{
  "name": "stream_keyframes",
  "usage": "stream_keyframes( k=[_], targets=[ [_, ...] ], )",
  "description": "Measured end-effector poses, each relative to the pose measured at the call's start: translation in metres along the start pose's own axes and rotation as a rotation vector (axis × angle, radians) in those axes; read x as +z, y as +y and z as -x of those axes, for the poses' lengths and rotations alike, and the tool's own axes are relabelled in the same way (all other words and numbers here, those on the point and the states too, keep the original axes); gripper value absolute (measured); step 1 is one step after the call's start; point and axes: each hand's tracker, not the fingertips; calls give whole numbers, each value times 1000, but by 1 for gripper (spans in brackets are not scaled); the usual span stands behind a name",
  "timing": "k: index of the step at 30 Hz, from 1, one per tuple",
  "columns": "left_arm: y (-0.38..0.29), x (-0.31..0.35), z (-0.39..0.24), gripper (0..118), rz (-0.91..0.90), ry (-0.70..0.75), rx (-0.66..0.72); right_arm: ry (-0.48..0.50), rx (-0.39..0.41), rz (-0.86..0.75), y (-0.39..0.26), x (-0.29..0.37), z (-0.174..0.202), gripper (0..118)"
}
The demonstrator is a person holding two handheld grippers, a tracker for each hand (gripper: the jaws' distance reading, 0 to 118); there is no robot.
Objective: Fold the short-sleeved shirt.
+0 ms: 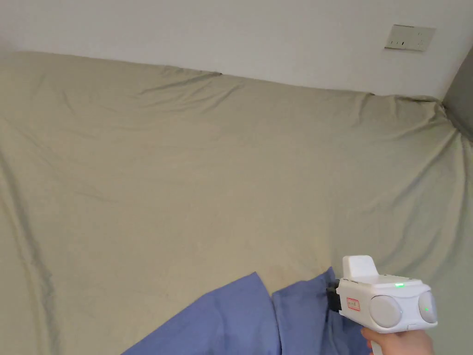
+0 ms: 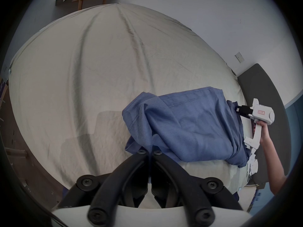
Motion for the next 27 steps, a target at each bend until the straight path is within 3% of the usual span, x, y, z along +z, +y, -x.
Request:
stream_keyframes(
  k=[4, 7, 14, 19, 24, 27],
  targets=[
    [1, 17, -3, 1, -46, -37, 5, 95, -203, -287, -21, 79, -16, 1],
    [0, 37, -5, 1, -103, -100, 39, 138, -289, -492, -47, 166, -24, 1],
    [-13, 106, -22, 1, -283, -255, 26, 107, -308, -854, -141, 370, -17, 1],
    [-24, 173, -45, 1, -473, -400, -26, -9, -374, -1057, -193, 475, -2, 1],
    [8, 247, -77, 0, -645, -580, -144, -88, -311, -1240, -173, 546, -17, 1],
    [34, 296, -97, 0, -789, -611, -237, -32, -291, -1328, -147, 582, -31, 1]
  ],
)
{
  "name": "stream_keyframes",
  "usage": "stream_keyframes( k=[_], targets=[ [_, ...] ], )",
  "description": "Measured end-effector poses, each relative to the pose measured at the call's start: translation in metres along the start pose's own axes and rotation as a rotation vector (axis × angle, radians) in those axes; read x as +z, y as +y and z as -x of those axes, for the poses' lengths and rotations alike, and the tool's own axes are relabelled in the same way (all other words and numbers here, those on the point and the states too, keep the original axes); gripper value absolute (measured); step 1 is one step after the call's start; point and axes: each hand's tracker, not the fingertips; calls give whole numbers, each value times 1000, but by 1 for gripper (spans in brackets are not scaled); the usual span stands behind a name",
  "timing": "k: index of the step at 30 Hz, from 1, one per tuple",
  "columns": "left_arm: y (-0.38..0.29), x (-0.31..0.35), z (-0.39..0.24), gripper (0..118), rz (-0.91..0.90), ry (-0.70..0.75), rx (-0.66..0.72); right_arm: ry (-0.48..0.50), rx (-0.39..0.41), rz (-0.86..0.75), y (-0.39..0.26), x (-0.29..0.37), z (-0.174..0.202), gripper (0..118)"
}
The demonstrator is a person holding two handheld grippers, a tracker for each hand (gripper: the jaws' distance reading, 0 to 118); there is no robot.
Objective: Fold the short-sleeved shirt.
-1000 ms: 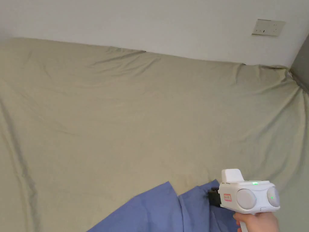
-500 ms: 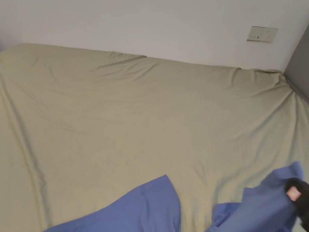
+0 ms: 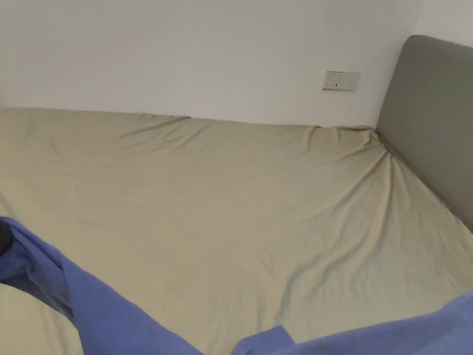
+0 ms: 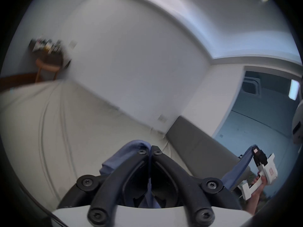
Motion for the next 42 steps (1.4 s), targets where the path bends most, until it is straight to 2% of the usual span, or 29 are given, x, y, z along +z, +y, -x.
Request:
stream_keyframes(
  k=[3, 5, 8, 12, 16, 17, 21, 25, 28, 32, 39, 42],
  targets=[
    [54, 2, -21, 1, -92, -73, 11, 35, 19, -22, 34, -28, -6, 1],
    [83, -4, -22, 1, -102, -99, 72, 65, 23, -10, 50, -54, -3, 1],
    [116, -32, -14, 1, -101, -118, 69, 78, 27, 8, 57, -97, -7, 1],
    [141, -97, 9, 1, -53, -14, 36, 50, 47, 85, 39, -169, -15, 1],
    [169, -174, 46, 1, -26, 11, 100, 9, 46, 152, 13, -252, -31, 1],
    [177, -189, 52, 1, -34, 20, 125, 0, 52, 156, 9, -270, -35, 1],
    [215, -242, 59, 1, -96, 43, 86, -31, 56, 135, 7, -333, -46, 1],
    [239, -264, 64, 1, -149, 42, 88, -62, 71, 95, 13, -366, -55, 1],
    [227, -264, 73, 1, -158, 37, 82, -61, 27, 81, 7, -367, -65, 1],
    [174, -258, 91, 0, -92, 28, 58, -53, 23, 97, -22, -343, -77, 1],
    [25, -231, 149, 1, 111, 127, 38, -58, -84, 291, -121, -257, -107, 1],
    [-40, -206, 171, 1, 230, 198, 59, -64, -103, 391, -157, -209, -110, 1]
  ],
)
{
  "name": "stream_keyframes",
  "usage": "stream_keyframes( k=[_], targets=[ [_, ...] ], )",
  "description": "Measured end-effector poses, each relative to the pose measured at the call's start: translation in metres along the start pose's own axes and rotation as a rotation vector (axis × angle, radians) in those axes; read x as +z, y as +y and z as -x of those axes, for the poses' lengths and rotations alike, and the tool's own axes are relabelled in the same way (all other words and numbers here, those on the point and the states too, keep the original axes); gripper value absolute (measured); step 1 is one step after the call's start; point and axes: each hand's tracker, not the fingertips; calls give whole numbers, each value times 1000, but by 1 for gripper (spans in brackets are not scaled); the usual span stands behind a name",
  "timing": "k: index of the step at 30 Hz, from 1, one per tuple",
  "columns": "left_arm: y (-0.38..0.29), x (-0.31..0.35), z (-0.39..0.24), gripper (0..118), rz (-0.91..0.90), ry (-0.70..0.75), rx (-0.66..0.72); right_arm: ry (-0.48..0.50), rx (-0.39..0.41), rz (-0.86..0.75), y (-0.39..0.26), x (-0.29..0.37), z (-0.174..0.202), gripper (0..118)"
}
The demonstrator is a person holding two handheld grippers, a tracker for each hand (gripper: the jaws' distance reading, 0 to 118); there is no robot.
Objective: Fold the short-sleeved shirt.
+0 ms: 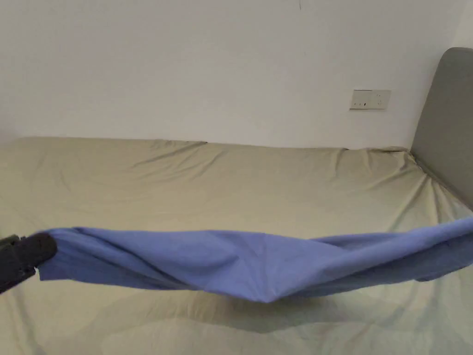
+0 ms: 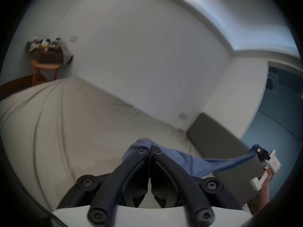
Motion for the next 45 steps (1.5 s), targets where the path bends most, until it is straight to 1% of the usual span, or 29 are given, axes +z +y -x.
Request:
stream_keyframes(
  k=[4, 6, 8, 9, 10, 11, 13, 16, 18, 20, 23, 24, 25, 26, 27, 28, 30, 32, 34, 36, 37, 38, 39, 40, 41, 42, 43, 44, 45],
  targets=[
    [-74, 35, 21, 1, 152, 103, 40, -35, -16, 124, -46, 58, 4, 1],
    [-101, 59, 24, 1, 221, 149, 15, -69, -7, 176, -59, 87, 8, 1],
    [-122, 78, 28, 1, 278, 197, -7, -116, 32, 232, -73, 108, 13, 1],
    [-131, 87, 31, 1, 302, 214, -5, -149, 71, 277, -83, 115, 13, 1],
    [-137, 93, 34, 1, 318, 224, 5, -172, 70, 314, -93, 119, 12, 1],
    [-146, 96, 38, 1, 348, 220, 16, -185, 69, 368, -108, 124, -4, 1],
    [-163, 97, 48, 1, 380, 257, 45, -245, 37, 468, -145, 125, -16, 1],
    [-183, 90, 61, 1, 431, 309, 16, -329, 11, 611, -203, 115, -40, 1],
    [-191, 85, 73, 1, 451, 315, 38, -381, -5, 700, -235, 107, -62, 1],
    [-194, 81, 78, 1, 454, 331, 55, -441, -24, 756, -256, 101, -81, 1],
    [-192, 80, 82, 3, 463, 345, 72, -504, -17, 779, -268, 101, -95, 4],
    [-190, 81, 81, 21, 460, 346, 73, -513, -6, 789, -267, 101, -97, 18],
    [-186, 84, 77, 46, 442, 365, 58, -528, 25, 797, -264, 102, -96, 40],
    [-181, 89, 75, 78, 428, 403, 26, -551, 87, 788, -257, 103, -91, 67],
    [-174, 95, 69, 107, 406, 408, -16, -553, 152, 758, -247, 108, -83, 91],
    [-166, 106, 60, 116, 356, 405, -53, -544, 217, 719, -234, 112, -75, 93],
    [-147, 130, 37, 118, 238, 388, -121, -535, 317, 586, -204, 125, -52, 93],
    [-126, 153, 11, 118, 136, 379, -176, -481, 393, 434, -170, 140, -21, 93],
    [-112, 175, -16, 118, 10, 363, -215, -425, 424, 275, -140, 157, 12, 93],
    [-107, 191, -39, 118, -85, 339, -259, -341, 417, 159, -120, 170, 40, 93],
    [-109, 197, -50, 118, -130, 341, -291, -302, 409, 104, -115, 177, 53, 91],
    [-113, 202, -60, 116, -164, 355, -330, -271, 399, 75, -113, 180, 64, 84],
    [-118, 206, -69, 106, -186, 360, -362, -241, 388, 63, -111, 182, 74, 66],
    [-124, 210, -77, 86, -191, 369, -400, -209, 373, 58, -112, 183, 82, 39],
    [-130, 211, -84, 58, -189, 389, -428, -198, 360, 59, -113, 183, 89, 11],
    [-138, 209, -89, 9, -168, 408, -458, -173, 337, 73, -117, 181, 94, 2],
    [-146, 208, -91, 0, -159, 444, -486, -136, 326, 90, -122, 180, 96, 1],
    [-153, 209, -92, 0, -174, 452, -476, -106, 319, 125, -124, 178, 98, 1],
    [-155, 209, -90, 0, -106, 432, -464, -101, 319, 134, -129, 176, 102, 1]
  ],
)
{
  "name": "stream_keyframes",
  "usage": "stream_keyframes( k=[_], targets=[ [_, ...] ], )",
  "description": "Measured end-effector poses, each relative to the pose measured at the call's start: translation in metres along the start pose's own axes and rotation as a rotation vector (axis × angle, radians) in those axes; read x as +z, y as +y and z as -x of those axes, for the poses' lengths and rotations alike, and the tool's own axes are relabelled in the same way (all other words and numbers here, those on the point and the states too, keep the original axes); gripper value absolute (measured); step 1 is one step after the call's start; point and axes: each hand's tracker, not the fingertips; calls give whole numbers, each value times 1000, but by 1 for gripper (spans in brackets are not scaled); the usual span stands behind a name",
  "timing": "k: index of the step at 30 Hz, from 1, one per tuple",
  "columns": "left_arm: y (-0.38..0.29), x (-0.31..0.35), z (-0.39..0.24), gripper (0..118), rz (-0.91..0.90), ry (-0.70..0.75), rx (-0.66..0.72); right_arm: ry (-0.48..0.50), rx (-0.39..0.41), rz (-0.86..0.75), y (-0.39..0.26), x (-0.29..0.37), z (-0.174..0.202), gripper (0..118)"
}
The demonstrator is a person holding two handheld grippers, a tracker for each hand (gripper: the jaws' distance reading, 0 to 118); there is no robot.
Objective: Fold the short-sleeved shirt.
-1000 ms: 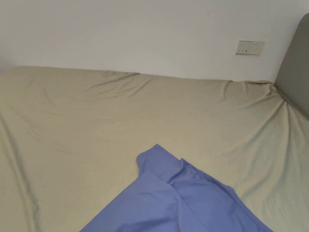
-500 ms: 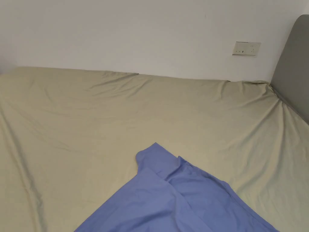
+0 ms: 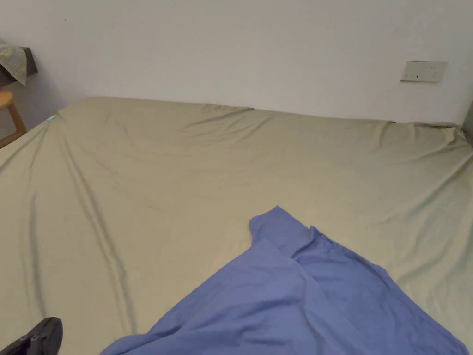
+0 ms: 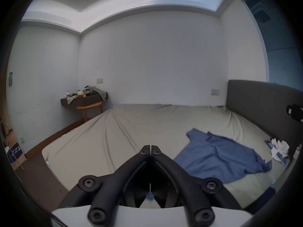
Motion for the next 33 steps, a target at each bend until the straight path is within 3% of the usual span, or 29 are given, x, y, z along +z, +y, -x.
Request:
stream_keyframes(
  k=[2, 6, 7, 8, 9, 10, 11, 13, 17, 19, 22, 23, 25, 27, 29, 33],
  targets=[
    [-18, -10, 12, 0, 40, -38, 76, 22, 22, 32, -2, -6, 9, 1],
    [-14, -64, 41, 1, 299, -16, 304, 52, 33, 72, -3, -16, 17, 1],
    [-15, -86, 49, 9, 427, -7, 370, 53, 31, 73, -5, -19, 18, 1],
    [-20, -104, 55, 27, 510, 10, 439, 60, 31, 80, -6, -22, 18, 1],
    [-23, -126, 61, 72, 578, 13, 503, 61, 33, 88, -6, -25, 19, 1],
    [-32, -146, 66, 102, 665, -15, 524, 60, 34, 93, -7, -28, 20, 1],
    [-47, -168, 68, 116, 795, -33, 537, 62, 32, 104, -10, -32, 21, 1],
    [-73, -194, 62, 109, 894, -62, 534, 68, 21, 137, -16, -39, 22, 1],
    [-112, -229, 59, 72, 922, 46, 543, 91, 32, 228, -29, -58, 30, 1],
    [-120, -234, 60, 66, 903, 68, 566, 128, 53, 274, -34, -74, 36, 1],
    [-119, -228, 58, 7, 848, -44, 674, 212, 82, 327, -32, -121, 48, 3],
    [-118, -228, 57, 5, 844, -45, 678, 233, 104, 340, -29, -142, 52, 10],
    [-116, -222, 55, 4, 816, -34, 642, 299, 136, 335, -20, -204, 64, 54],
    [-114, -215, 56, 3, 782, -48, 637, 342, 147, 426, -15, -279, 79, 97],
    [-112, -207, 54, 3, 772, -64, 638, 373, 166, 456, -21, -352, 94, 99],
    [-112, -196, 49, 3, 740, -75, 593, 284, 268, 646, -60, -502, 121, 98]
  ],
)
